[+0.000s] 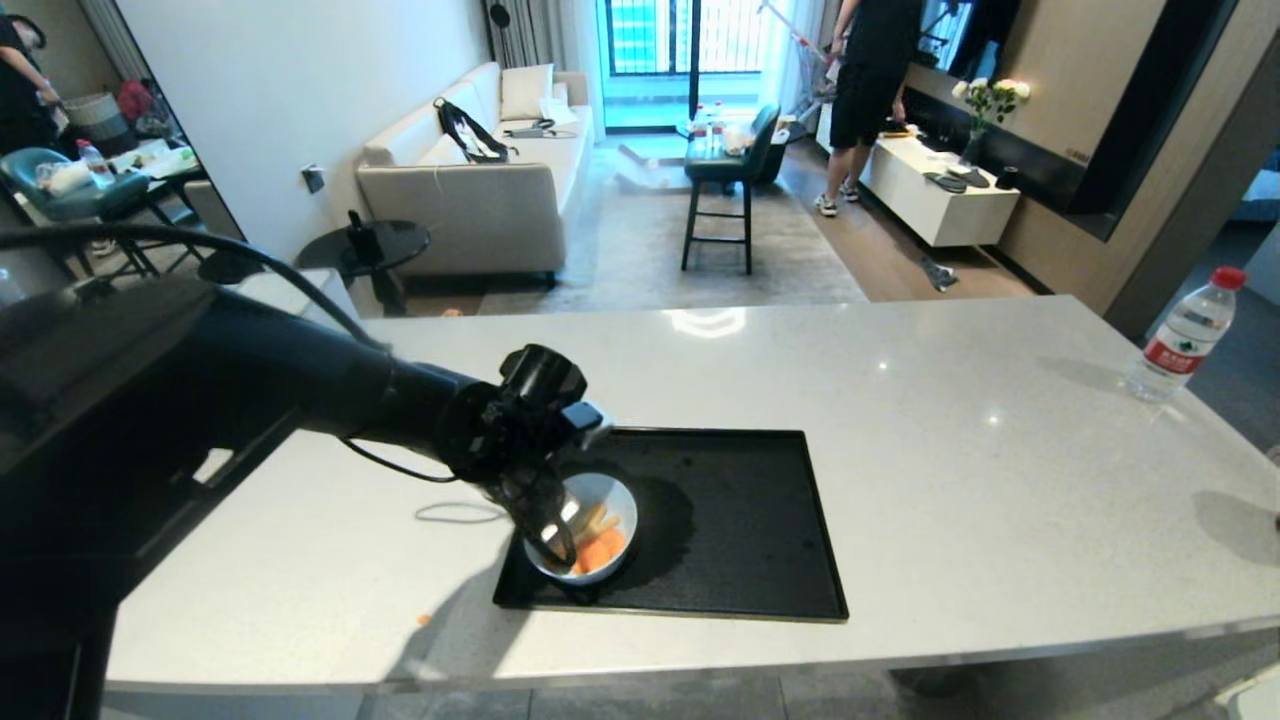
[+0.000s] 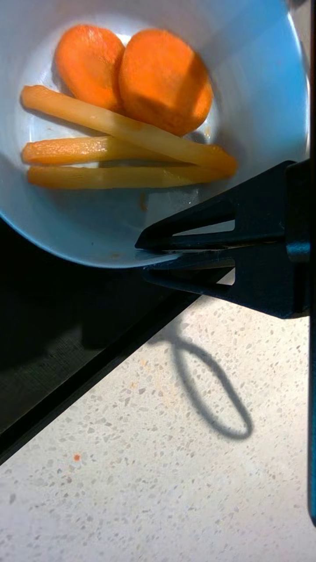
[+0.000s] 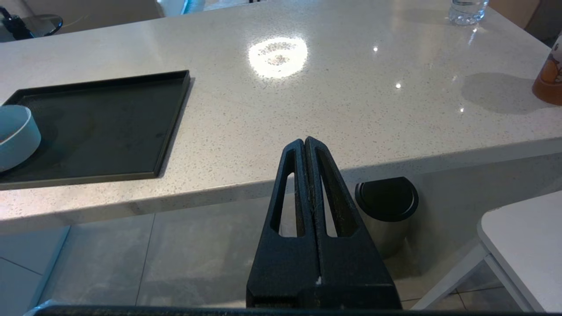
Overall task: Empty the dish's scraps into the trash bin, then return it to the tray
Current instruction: Pick up the bowl with leftover food
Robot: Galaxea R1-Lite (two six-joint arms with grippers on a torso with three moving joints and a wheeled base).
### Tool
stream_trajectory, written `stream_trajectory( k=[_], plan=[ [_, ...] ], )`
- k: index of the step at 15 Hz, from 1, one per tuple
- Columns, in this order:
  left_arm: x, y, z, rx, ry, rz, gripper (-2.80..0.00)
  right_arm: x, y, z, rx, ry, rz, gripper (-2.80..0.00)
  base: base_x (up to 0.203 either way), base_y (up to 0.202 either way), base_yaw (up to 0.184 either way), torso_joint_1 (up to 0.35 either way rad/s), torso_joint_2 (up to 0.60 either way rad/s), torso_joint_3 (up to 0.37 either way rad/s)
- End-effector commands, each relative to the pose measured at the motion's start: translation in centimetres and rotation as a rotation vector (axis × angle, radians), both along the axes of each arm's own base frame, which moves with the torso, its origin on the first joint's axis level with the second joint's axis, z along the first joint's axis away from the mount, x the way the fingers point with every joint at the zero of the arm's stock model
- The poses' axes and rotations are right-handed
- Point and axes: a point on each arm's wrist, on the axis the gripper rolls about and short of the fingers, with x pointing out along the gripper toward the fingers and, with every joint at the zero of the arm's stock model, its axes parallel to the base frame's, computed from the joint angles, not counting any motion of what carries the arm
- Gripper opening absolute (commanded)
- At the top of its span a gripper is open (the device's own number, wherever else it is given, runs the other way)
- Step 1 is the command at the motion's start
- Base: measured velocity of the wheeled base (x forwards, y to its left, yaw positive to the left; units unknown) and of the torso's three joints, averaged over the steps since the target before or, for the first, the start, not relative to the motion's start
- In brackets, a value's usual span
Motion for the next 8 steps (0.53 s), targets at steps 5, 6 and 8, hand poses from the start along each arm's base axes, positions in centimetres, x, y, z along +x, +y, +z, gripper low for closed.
stream_trajectory(
  k=[5,6,8],
  plan=[
    [-0.10,0.02,0.20,0.004,0.000,0.001,-2.80,0.00,0.00,0.01,0.000,-0.002,0.000,-2.80,0.000,0.000,0.000,0.000,0.00,0.000],
    [-0.23,-0.14,0.32,0.001,-0.002,-0.001,-2.80,0.00,0.00,0.00,0.000,-0.001,0.000,-2.80,0.000,0.000,0.000,0.000,0.00,0.000],
    [-0.56,-0.56,0.81,-0.025,-0.009,0.021,-2.80,0.00,0.00,0.01,0.000,-0.002,0.000,-2.80,0.000,0.000,0.000,0.000,0.00,0.000]
  ],
)
